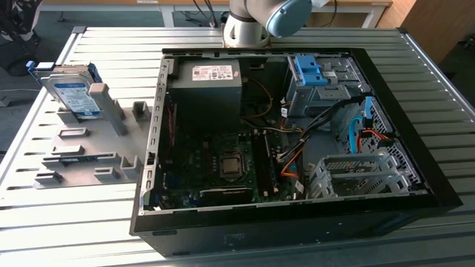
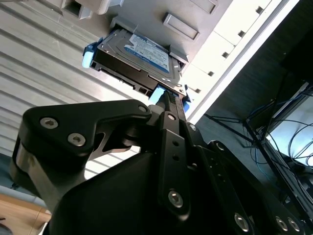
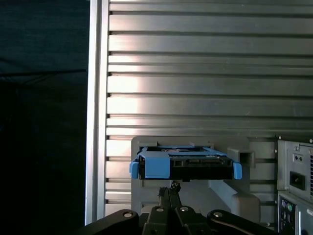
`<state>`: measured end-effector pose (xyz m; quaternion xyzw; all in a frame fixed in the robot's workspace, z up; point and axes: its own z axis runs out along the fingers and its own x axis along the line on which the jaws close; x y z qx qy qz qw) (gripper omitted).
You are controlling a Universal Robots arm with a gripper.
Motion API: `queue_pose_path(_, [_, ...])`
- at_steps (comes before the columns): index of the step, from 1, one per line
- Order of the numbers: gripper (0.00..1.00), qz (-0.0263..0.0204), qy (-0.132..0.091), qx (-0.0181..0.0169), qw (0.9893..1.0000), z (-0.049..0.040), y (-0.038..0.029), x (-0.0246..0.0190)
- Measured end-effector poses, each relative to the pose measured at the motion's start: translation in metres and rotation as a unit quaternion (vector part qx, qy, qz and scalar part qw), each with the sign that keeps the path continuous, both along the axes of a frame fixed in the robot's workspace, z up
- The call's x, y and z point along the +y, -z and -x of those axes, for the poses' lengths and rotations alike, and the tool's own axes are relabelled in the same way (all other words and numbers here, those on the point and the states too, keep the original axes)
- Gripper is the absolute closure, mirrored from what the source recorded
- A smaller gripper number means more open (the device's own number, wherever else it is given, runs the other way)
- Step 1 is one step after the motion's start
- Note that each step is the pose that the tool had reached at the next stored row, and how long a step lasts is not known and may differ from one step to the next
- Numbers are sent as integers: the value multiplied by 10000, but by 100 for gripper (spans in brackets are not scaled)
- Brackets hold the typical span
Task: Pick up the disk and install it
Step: 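Pick up the disk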
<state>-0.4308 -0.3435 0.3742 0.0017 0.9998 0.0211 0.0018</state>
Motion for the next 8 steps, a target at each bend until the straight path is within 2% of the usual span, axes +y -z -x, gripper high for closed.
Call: queue_pose_path(8, [89, 0, -117, 0, 9999, 0, 0, 0])
